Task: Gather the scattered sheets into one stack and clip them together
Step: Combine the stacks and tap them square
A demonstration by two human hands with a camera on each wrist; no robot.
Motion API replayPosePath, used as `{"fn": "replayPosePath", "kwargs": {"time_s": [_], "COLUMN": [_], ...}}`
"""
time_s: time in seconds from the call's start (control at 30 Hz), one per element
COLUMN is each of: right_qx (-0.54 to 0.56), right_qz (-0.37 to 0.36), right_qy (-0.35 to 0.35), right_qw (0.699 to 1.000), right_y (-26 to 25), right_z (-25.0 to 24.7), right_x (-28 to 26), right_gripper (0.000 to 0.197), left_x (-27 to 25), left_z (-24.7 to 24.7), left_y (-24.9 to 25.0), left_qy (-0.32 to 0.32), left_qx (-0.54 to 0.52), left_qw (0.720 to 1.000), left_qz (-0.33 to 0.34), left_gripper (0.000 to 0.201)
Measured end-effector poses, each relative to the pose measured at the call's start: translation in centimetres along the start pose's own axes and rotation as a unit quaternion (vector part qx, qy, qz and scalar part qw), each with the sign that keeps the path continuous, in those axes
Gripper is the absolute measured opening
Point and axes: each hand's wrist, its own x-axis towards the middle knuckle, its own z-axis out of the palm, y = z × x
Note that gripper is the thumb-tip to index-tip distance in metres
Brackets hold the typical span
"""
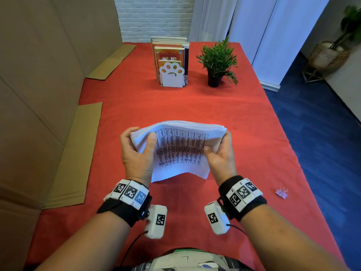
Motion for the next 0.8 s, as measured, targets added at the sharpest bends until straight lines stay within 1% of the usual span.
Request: {"fn": "replayPosePath", "kwargs": {"time_s": [0.07,0.1,0.13,0.17,0.27,0.3,0.33,0.37,0.43,0.47,0.53,0.6,0.67,0.73,0.8], "right_qx": [0.010,0.016,0.023,0.029,0.065,0.083,0.095,0.103,0.113,0.121,0.134,0.124,0.115,0.109,0.095], "right_qz": [0.005,0.011,0.017,0.021,0.036,0.044,0.050,0.056,0.077,0.093,0.125,0.149,0.171,0.192,0.210], "right_qy": [-0.006,-0.004,0.001,0.006,0.006,0.002,0.000,0.004,0.018,0.019,0.007,-0.006,-0.018,-0.028,-0.040], "right_qw": [1.000,1.000,1.000,0.999,0.997,0.996,0.994,0.993,0.990,0.988,0.983,0.981,0.978,0.975,0.972], "right_y": [0.2,0.2,0.3,0.5,0.7,0.8,0.9,0.9,1.2,1.3,1.8,2.1,2.4,2.6,3.1], "right_z": [-0.1,-0.2,-0.4,-0.5,-0.5,-0.4,-0.3,-0.2,-0.4,-0.5,-0.7,-0.7,-0.6,-0.5,-0.7], "right_x": [0.3,0.4,0.6,0.8,1.1,1.1,1.2,1.2,1.3,1.4,1.5,1.6,1.8,2.1,2.3], "right_gripper": [0.049,0.051,0.053,0.054,0.053,0.051,0.049,0.048,0.044,0.043,0.041,0.039,0.034,0.030,0.028], "left_x": [0.3,0.4,0.6,0.8,0.9,0.8,0.7,0.5,0.1,-0.1,-0.2,-0.1,0.1,0.4,0.5], "left_z": [0.1,0.3,0.5,0.6,0.8,0.6,0.4,0.3,0.0,-0.1,-0.2,-0.5,-0.7,-1.0,-1.2], "left_y": [0.5,0.7,0.9,0.9,0.8,0.7,0.5,0.4,-0.2,-0.7,-1.8,-2.7,-3.3,-3.8,-4.3], "left_qy": [0.005,0.009,0.011,0.016,0.014,0.009,-0.001,-0.016,-0.028,-0.032,-0.059,-0.079,-0.079,-0.080,-0.096], "left_qx": [0.023,0.027,0.025,0.028,0.061,0.063,0.053,0.044,0.023,0.011,0.002,0.006,0.016,0.027,0.033], "left_qw": [0.998,0.996,0.996,0.995,0.993,0.993,0.994,0.995,0.999,0.999,0.995,0.989,0.986,0.983,0.978], "left_qz": [0.063,0.079,0.087,0.093,0.103,0.099,0.094,0.085,0.039,-0.002,-0.082,-0.127,-0.145,-0.161,-0.182], "left_gripper": [0.022,0.015,0.006,0.005,0.014,0.013,0.008,0.001,0.028,0.040,0.051,0.057,0.059,0.052,0.042]}}
